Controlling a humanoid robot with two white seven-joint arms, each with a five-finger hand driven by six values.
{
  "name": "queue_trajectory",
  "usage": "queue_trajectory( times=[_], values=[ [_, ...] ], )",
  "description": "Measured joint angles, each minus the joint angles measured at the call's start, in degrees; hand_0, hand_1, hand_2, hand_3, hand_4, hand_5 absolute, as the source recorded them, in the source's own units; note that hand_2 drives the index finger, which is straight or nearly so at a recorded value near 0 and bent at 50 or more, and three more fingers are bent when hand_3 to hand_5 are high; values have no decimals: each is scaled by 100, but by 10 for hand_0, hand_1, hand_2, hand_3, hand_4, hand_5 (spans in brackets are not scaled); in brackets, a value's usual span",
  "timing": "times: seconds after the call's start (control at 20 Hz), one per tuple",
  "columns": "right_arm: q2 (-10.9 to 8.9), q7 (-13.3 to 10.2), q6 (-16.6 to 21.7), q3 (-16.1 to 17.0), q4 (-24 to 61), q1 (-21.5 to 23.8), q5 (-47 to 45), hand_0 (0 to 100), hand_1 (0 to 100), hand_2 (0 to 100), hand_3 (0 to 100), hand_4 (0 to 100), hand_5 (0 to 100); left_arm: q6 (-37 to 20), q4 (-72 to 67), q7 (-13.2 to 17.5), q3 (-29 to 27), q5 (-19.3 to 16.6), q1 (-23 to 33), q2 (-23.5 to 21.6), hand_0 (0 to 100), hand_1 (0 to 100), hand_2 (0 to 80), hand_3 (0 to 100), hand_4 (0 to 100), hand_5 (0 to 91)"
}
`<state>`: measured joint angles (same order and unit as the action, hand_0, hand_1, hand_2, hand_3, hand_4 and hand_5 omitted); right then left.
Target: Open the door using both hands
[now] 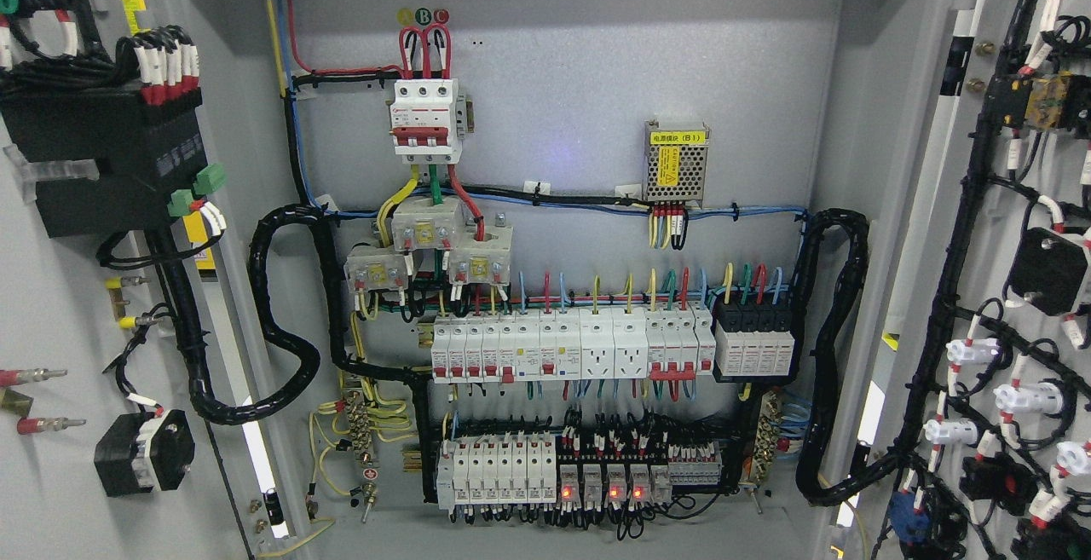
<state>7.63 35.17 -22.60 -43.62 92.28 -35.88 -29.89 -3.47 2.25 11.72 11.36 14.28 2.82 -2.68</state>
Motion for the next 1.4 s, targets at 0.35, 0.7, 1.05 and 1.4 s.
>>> queue_trajectory(
  times=[0.35,0.7,1.05,1.4],
  values=[
    [-310,-507,25,712,83,493,37,203,123,0,0,0,0,-406,316,-9,-55,37,217,-16,0,0,0,0,0,0],
    [-738,-805,797,1413,396,1411,132,201,122,0,0,0,0,-784,2478,317,-126,24,1117,-96,0,0,0,0,0,0],
    [-1159,-1062,1769,2112,942,2830,314,201,122,0,0,0,0,-477,5143,486,-112,-2,1876,-178,0,0,0,0,0,0],
    [-1553,-1089,2558,2830,1486,4093,348,201,121,0,0,0,0,-382,7552,617,-19,-10,2367,-349,0,0,0,0,0,0]
  ],
)
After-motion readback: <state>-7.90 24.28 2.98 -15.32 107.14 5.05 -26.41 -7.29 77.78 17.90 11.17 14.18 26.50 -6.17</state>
